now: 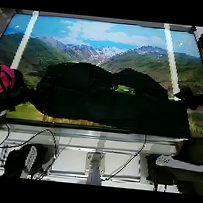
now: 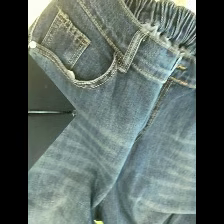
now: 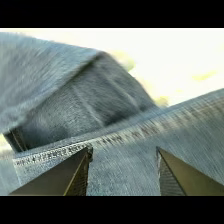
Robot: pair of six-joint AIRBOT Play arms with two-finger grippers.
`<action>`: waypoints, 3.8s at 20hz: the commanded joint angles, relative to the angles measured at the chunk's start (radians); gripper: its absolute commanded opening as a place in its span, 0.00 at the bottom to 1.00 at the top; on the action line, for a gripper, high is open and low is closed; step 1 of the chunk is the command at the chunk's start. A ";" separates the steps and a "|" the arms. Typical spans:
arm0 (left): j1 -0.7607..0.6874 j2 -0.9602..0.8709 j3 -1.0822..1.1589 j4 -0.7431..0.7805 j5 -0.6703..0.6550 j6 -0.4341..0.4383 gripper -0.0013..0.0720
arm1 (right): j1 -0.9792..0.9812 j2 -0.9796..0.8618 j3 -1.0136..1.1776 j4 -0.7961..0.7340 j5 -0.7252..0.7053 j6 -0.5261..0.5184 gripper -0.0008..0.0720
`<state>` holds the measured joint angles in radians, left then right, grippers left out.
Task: Fold the clothes and pants, and hang the long-sleeved shirts on hangers.
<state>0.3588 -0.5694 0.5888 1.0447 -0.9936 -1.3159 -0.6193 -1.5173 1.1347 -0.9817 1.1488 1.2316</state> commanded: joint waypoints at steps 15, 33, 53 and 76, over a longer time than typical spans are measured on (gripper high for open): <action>0.000 0.001 0.000 -0.120 -0.067 0.000 0.05 | 0.074 -0.380 0.397 -0.084 0.187 -0.259 0.61; 0.000 -0.002 -0.002 -0.134 -0.035 0.000 0.05 | 0.202 -0.389 0.929 -0.060 -0.066 0.120 0.02; 0.000 -0.002 -0.002 -0.133 -0.035 0.000 0.05 | 0.309 -0.259 0.869 -0.496 0.028 0.385 0.02; 0.000 -0.002 -0.002 -0.130 0.040 0.000 0.05 | 0.339 -0.240 0.646 -0.778 -0.187 0.400 0.03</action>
<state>0.3588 -0.5713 0.5877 0.9150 -0.9539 -1.3155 -0.2810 -1.6783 1.7855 -1.6886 1.3510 1.6253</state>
